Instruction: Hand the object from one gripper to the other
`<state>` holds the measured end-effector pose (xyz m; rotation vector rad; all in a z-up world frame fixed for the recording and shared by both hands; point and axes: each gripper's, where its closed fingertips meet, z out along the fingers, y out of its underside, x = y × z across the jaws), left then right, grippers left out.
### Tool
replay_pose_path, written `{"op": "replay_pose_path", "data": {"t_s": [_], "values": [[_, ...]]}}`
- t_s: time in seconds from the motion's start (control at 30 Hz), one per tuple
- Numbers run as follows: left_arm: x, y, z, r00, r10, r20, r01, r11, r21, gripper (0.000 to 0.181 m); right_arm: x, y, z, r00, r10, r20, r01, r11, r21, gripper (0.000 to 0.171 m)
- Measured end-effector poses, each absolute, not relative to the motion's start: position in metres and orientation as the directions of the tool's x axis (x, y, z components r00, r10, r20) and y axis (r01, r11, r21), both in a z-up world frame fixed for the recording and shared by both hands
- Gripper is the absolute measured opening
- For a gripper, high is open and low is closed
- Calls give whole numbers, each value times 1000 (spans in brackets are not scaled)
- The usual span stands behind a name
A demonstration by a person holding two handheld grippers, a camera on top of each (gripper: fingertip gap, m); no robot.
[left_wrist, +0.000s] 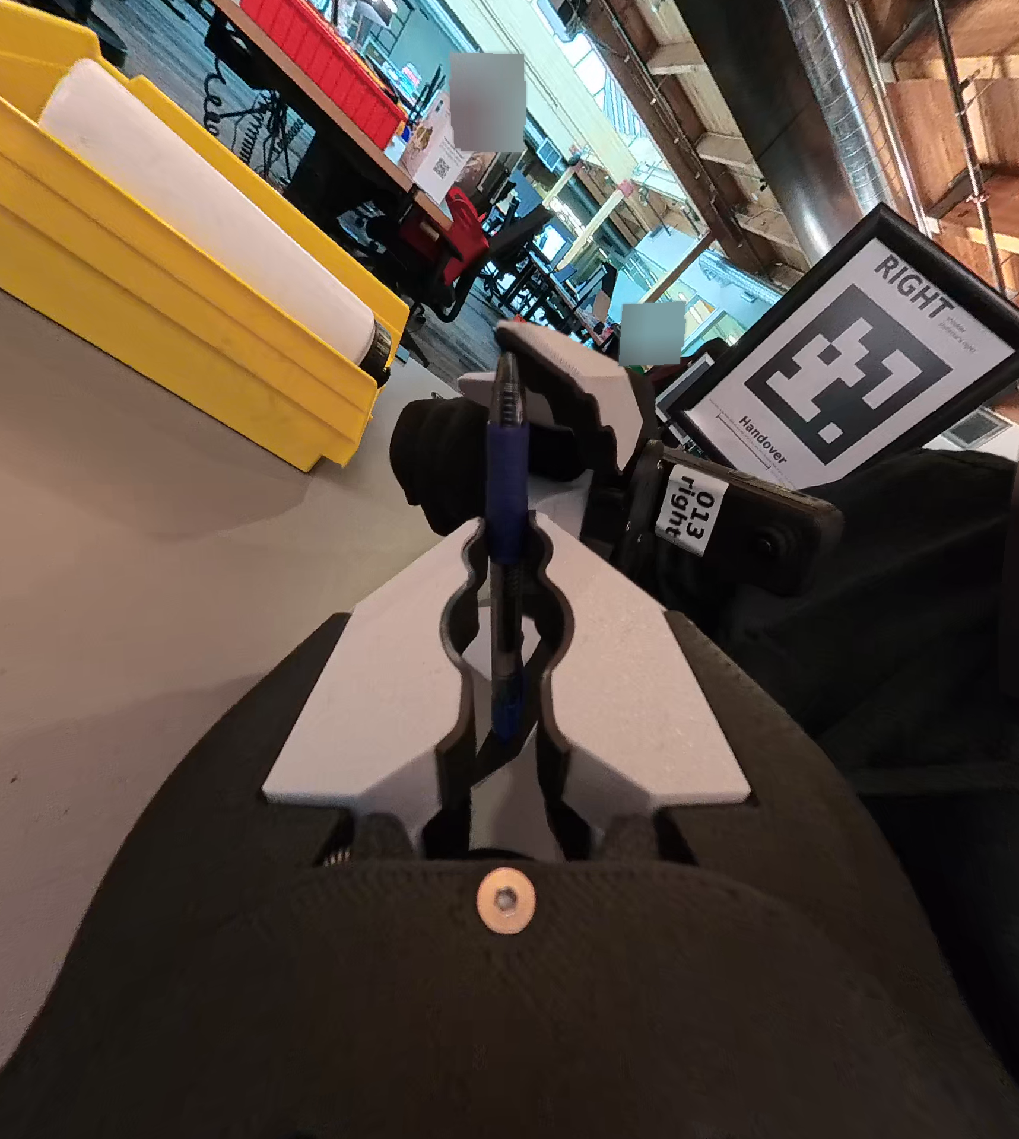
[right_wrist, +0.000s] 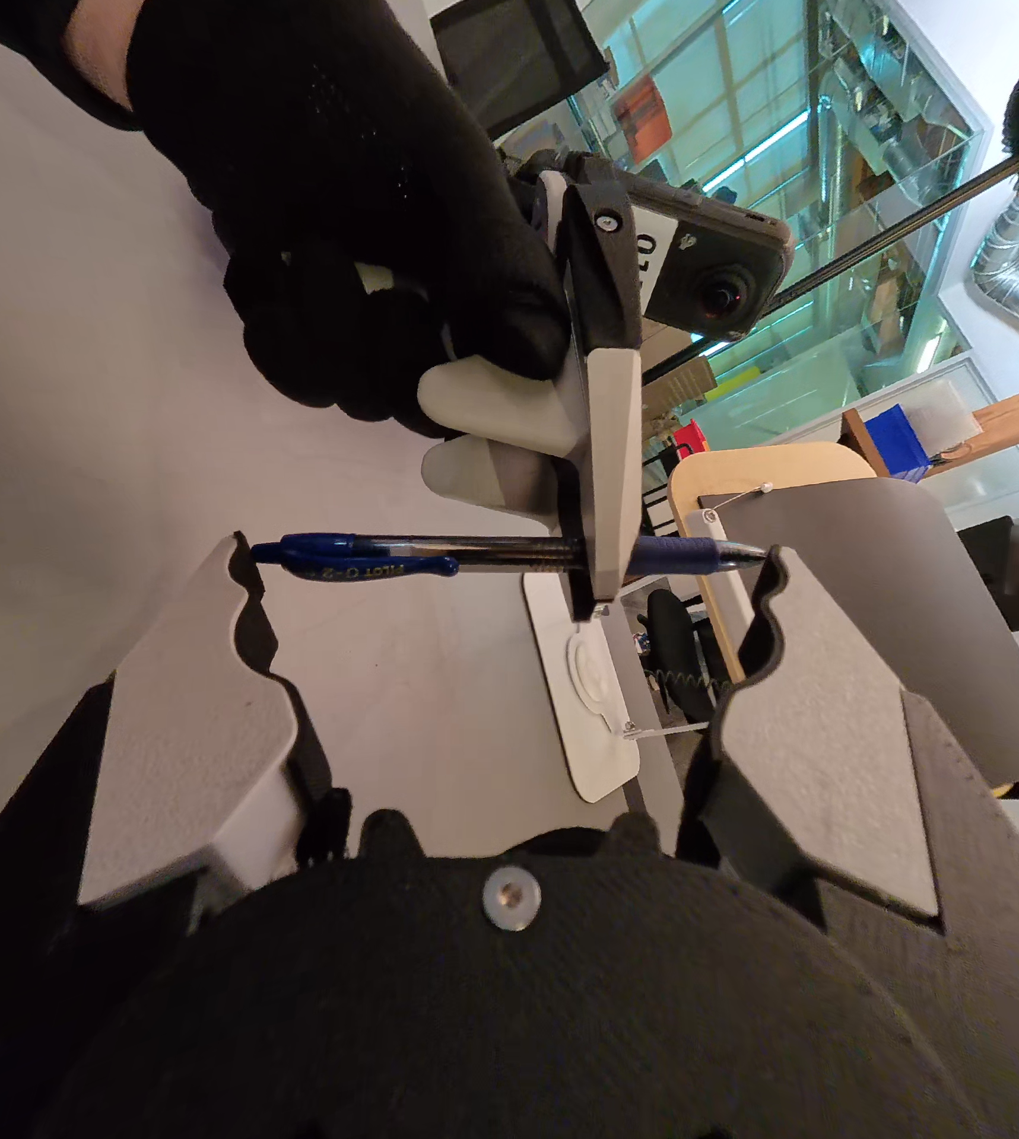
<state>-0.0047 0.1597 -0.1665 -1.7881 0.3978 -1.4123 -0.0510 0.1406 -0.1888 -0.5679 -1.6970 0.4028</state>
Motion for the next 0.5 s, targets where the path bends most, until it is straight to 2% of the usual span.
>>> {"op": "replay_pose_path", "data": {"t_s": [0.07, 0.17, 0.23, 0.33, 0.43, 0.5], "values": [[-4, 160, -164, 325, -679, 658, 232, -617, -752, 9, -50, 141, -187, -133, 582, 802, 148, 812, -565, 151], [-8, 162, -153, 315, -693, 649, 285, -583, -761, 26, -48, 142, -181, -114, 619, 777, 133, 785, -605, 151], [-15, 164, -145, 346, -711, 612, 316, -526, -789, 36, -46, 143, -175, -106, 686, 719, 106, 727, -678, 151], [-31, 167, -135, 477, -727, 493, 316, -382, -868, 41, -39, 146, -159, -92, 831, 549, 28, 553, -833, 151], [-44, 168, -135, 691, -692, 209, 113, -183, -977, 51, -30, 148, -141, -139, 950, 281, -77, 272, -959, 151], [-48, 168, -139, 787, -610, -92, -153, -48, -987, 60, -24, 153, -130, -193, 977, 87, -137, 61, -989, 151]]}}
